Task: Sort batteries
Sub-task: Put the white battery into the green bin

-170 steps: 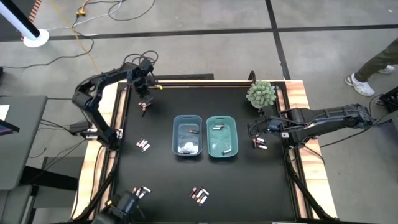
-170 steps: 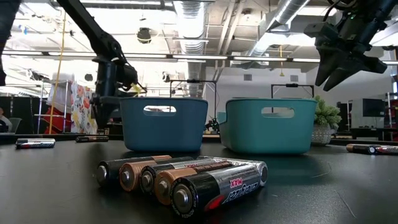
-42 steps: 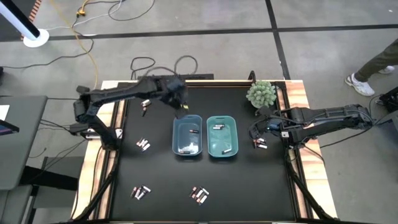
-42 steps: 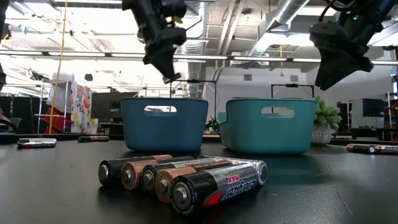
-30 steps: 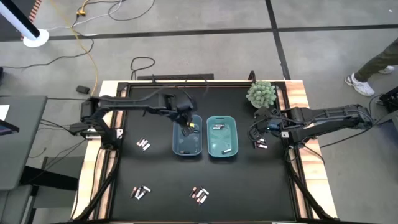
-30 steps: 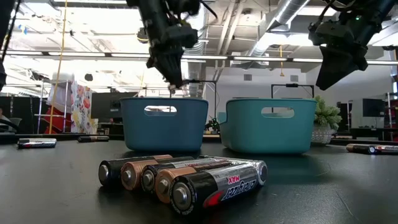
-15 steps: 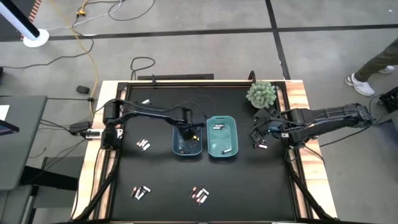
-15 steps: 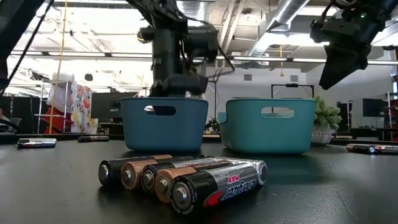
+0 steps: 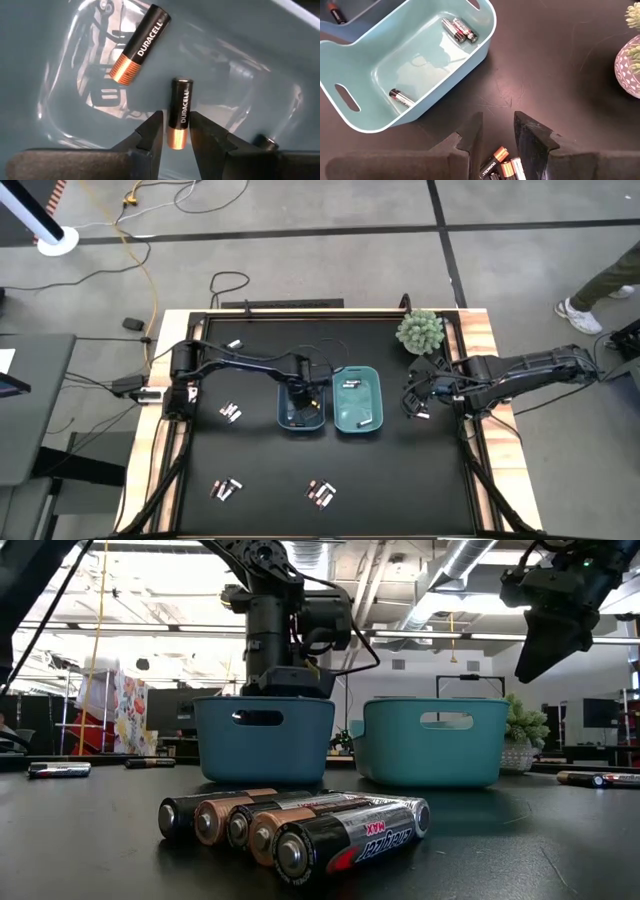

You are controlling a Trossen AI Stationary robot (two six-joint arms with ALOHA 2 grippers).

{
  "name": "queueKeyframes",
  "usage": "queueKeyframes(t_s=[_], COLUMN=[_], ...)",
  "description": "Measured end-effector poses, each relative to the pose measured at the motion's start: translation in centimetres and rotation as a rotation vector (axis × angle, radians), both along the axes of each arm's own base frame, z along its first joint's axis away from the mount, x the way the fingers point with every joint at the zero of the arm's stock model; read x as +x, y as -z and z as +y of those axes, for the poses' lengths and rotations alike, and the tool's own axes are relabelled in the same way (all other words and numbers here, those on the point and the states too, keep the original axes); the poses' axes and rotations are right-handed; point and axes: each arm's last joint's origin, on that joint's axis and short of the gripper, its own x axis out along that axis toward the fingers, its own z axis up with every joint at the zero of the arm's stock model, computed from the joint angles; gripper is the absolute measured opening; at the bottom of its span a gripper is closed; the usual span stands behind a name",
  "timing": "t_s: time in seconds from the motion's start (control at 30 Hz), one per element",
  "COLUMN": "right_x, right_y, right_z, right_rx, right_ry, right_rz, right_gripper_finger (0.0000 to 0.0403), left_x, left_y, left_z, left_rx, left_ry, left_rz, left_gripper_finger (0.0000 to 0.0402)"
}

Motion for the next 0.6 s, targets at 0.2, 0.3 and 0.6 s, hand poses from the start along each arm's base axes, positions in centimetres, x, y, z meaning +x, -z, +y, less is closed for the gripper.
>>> queueKeyframes(t_s=[0.2,0.3,0.6], right_x=[0.0,0.0,0.0], right_y=[0.0,0.0,0.0], right_z=[0.0,0.0,0.0], right_rx=[0.013,0.023,0.037], right_ry=[0.023,0.040,0.062], right_rz=[-0.009,-0.015,-0.029], right_gripper_finger=[0.0127,0.0127,0.0127], left_x=[-0.2,-0.5,0.3], left_y=[-0.1,-1.1,-7.1], left_z=[0.6,1.1,3.0], left_rx=[-0.004,-0.037,0.084], left_ry=[0.026,0.020,0.102], left_rz=[0.014,0.051,0.042], left_gripper_finger=[0.0093,0.0093,0.0093])
